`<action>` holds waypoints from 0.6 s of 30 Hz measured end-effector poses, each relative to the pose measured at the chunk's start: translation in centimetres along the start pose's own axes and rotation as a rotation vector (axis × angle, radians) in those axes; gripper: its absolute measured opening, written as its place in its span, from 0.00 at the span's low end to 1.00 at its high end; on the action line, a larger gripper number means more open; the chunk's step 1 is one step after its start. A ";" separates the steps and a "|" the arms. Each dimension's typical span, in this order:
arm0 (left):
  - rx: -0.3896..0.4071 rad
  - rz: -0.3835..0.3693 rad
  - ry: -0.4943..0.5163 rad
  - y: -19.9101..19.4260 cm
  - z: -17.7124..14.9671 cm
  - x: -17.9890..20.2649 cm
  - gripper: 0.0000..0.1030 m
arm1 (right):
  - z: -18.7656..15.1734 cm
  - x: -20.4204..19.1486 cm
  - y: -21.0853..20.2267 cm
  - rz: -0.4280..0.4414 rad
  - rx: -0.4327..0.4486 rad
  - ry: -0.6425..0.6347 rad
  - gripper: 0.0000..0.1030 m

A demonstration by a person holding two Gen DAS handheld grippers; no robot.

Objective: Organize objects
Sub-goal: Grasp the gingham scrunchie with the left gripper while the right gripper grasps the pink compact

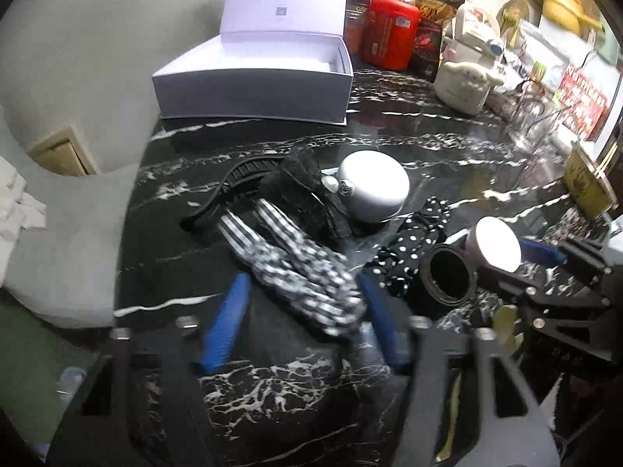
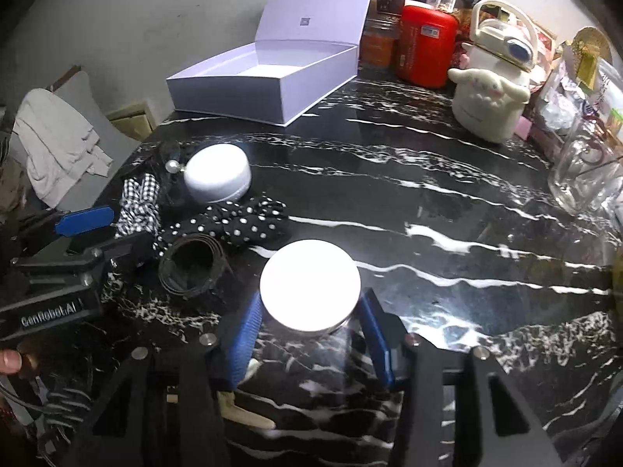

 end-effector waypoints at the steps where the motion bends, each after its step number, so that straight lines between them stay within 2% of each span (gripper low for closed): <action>1: -0.008 -0.005 -0.012 0.1 0.0 -0.2 0.35 | -0.1 0.0 -0.1 0.005 -0.001 0.002 0.50; 6: -0.010 0.004 0.017 -0.2 -0.7 -0.1 0.29 | -0.6 0.6 -0.4 0.005 -0.001 0.016 0.50; 13: -0.053 0.016 0.041 -1.3 -2.0 -0.6 0.28 | -1.4 0.7 -0.8 0.013 0.000 0.022 0.50; 16: -0.045 0.025 0.031 -1.9 -2.9 -0.9 0.28 | -1.6 0.2 -0.9 0.009 0.007 0.006 0.50; 18: -0.032 -0.001 0.016 -2.2 -3.2 -0.9 0.29 | -1.5 -0.2 -0.9 0.010 0.010 -0.005 0.50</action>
Point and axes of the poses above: each gripper's, at about its wrist camera, not at the fingertips, and y roughly the way its jaws point, x to its right, z to its top, the point moved 2 cm from there along y, roughly the way its jaws point, and after that the axes turned 8 degrees about -x, right-handed, at the moved point
